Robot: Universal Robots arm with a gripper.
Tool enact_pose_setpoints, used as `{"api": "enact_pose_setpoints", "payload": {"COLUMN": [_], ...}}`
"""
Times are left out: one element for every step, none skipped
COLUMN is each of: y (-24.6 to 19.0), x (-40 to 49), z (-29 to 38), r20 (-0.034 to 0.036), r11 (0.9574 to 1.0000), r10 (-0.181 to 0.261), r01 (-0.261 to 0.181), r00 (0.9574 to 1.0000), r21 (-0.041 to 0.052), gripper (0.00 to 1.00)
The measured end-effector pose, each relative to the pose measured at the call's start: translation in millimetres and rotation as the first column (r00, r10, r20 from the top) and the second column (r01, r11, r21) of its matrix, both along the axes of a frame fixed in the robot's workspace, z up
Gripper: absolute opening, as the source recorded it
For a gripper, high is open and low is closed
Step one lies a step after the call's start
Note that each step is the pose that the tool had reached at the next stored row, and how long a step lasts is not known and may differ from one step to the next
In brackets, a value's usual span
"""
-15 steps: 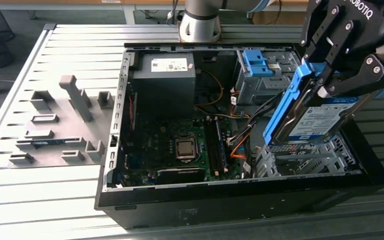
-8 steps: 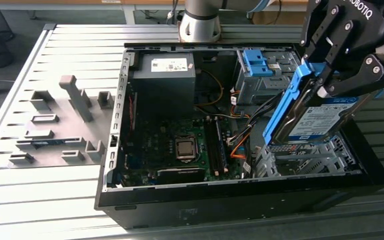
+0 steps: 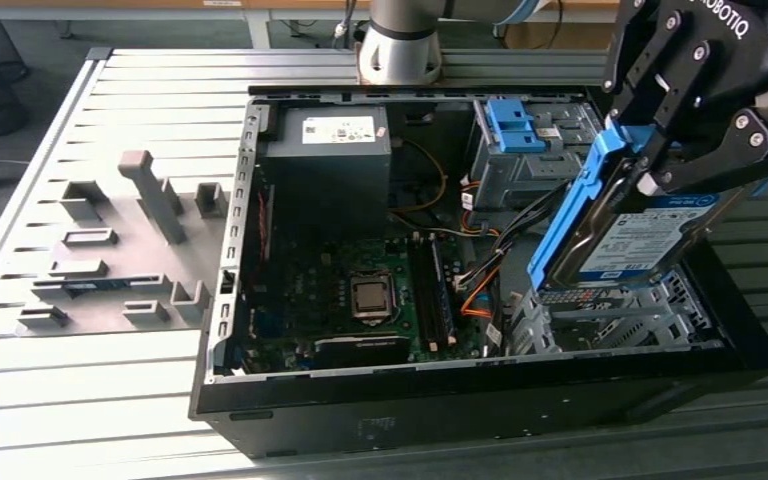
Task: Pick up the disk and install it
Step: 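Insert the disk into the insertion slot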
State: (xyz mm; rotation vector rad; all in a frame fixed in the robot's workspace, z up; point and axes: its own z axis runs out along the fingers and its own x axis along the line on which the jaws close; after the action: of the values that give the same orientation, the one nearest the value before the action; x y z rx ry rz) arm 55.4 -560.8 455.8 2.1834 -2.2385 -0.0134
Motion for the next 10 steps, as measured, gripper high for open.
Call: {"api": "enact_pose_setpoints", "payload": {"y": [0.0,-0.1,-0.1,-0.1,-0.1,-0.1,-0.1,-0.1,-0.1,-0.1], "x": [0.1,0.1,0.2,0.2,0.3,0.5,0.6,1.0,1.3,1.8], "z": [0.0,0.0,0.0,0.0,0.0,-0.1,-0.2,-0.4,-0.7,-1.2], "r20": [0.0000,-0.0001,0.0000,0.0000,0.0000,0.0000,0.0000,0.0000,0.0000,0.0000], "r11": [1.0000,1.0000,1.0000,1.0000,1.0000,1.0000,1.0000,1.0000,1.0000,1.0000], "r10": [0.000,0.000,0.000,0.000,0.000,0.000,0.000,-0.001,-0.001,-0.001], "r01": [0.000,0.000,0.000,0.000,0.000,0.000,0.000,0.001,0.001,0.001], "r00": [1.0000,1.0000,1.0000,1.0000,1.0000,1.0000,1.0000,1.0000,1.0000,1.0000], "r21": [0.0000,0.0000,0.0000,0.0001,0.0000,0.0000,-0.0001,0.0000,0.0000,0.0001], "gripper": [0.37,0.37,0.37,0.37,0.37,0.37,0.37,0.37,0.37,0.37]}}
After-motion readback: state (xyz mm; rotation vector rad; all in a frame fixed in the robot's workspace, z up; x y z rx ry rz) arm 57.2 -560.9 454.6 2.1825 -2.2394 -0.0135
